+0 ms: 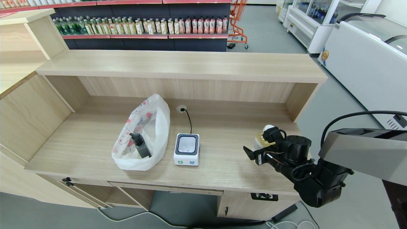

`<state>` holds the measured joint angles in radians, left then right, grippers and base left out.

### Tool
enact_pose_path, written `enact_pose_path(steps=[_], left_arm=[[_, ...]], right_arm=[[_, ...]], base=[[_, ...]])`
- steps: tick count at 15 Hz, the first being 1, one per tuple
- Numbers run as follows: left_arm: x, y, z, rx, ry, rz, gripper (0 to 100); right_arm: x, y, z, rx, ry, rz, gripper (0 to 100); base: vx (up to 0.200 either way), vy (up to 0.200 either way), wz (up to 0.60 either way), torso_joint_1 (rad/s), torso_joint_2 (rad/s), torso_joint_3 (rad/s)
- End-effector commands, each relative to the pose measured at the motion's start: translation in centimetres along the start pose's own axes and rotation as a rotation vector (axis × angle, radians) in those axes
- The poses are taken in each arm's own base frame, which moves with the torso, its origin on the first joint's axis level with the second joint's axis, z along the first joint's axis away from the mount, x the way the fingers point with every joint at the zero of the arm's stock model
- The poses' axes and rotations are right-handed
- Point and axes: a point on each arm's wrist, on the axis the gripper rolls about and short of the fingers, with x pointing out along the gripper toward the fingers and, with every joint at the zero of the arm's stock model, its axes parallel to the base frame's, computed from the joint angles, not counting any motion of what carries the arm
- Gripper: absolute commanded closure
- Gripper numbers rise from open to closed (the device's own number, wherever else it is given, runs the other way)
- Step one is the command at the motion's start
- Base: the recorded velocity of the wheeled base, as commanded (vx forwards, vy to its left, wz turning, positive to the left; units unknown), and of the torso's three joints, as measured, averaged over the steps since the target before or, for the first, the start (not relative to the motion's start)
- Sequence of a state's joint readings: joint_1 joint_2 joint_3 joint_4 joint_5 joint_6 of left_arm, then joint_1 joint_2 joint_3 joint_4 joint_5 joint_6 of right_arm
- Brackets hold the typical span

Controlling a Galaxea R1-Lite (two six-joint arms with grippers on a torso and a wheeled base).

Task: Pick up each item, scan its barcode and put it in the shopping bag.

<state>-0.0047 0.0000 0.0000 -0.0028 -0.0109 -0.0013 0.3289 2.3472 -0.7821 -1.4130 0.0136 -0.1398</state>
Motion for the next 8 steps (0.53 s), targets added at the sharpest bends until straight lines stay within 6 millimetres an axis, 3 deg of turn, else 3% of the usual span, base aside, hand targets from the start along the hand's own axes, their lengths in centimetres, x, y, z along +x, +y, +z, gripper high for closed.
enact_pose_path(steps=[1, 8], left_arm=[[0.0, 0.0, 0.0, 0.0, 0.001, 0.0, 0], [0.0, 0.0, 0.0, 0.0, 0.001, 0.0, 0]], right_arm=[[0.9, 0.8, -0.2, -0.003, -0.009, 0.021, 100], [0.8, 1.9, 0.7, -0.029, -0.047, 0.104, 100]], base=[[0.0, 0.0, 0.0, 0.0, 0.0, 0.0], [0.0, 0.0, 0.0, 0.0, 0.0, 0.0]])
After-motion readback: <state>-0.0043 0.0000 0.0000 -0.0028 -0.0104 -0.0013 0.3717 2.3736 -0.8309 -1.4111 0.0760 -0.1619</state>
